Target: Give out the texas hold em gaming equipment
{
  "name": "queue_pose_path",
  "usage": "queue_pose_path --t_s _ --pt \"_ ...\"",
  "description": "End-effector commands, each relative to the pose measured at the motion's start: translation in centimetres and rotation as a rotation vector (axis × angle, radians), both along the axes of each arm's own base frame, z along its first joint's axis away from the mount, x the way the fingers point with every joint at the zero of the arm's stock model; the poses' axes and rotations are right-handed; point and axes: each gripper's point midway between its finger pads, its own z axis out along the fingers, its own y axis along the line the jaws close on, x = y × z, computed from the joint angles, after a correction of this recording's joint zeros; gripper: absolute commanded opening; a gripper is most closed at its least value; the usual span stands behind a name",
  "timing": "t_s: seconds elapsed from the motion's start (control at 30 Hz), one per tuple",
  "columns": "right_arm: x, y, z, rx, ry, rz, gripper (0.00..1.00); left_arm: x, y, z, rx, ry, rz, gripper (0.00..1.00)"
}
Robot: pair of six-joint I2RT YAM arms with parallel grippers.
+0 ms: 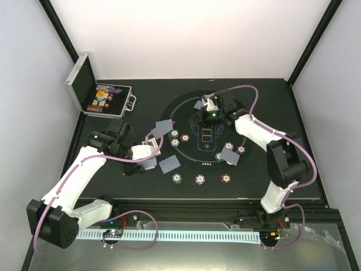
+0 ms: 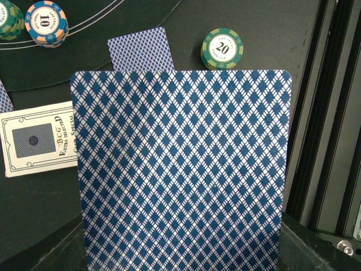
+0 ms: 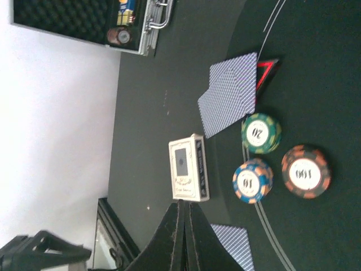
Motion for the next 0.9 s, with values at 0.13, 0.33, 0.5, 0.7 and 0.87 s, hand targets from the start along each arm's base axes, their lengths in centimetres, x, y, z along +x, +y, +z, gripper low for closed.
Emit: queue_pose_path --t_s 0.13,0.33,0.5,0.7,0.87 --pt "-2.8 3.1 -4.8 -0.055 0.070 0.151 0.17 0.1 -0.1 1.2 -0.013 -0.036 -0.013 0.01" --pt "-7.7 4.6 -5.8 -0.039 0.064 0.230 0.50 0.1 -0.2 1.0 -0.016 -0.034 -0.018 0.02" --pt "-9.9 5.3 -8.4 -0.118 0.094 0.275 0.60 0.1 -0.3 1.2 -0.023 -0.030 -0.017 0.02" --pt "-11.2 6.5 -5.3 0.019 0.058 0.305 0.63 -0.1 0.0 0.8 -0.013 -0.030 -0.017 0.02" --pt "-12.9 7.7 -0.6 0.160 0.002 0.337 0.78 0.0 0.0 0.6 -0.010 -0.029 -0.015 0.01"
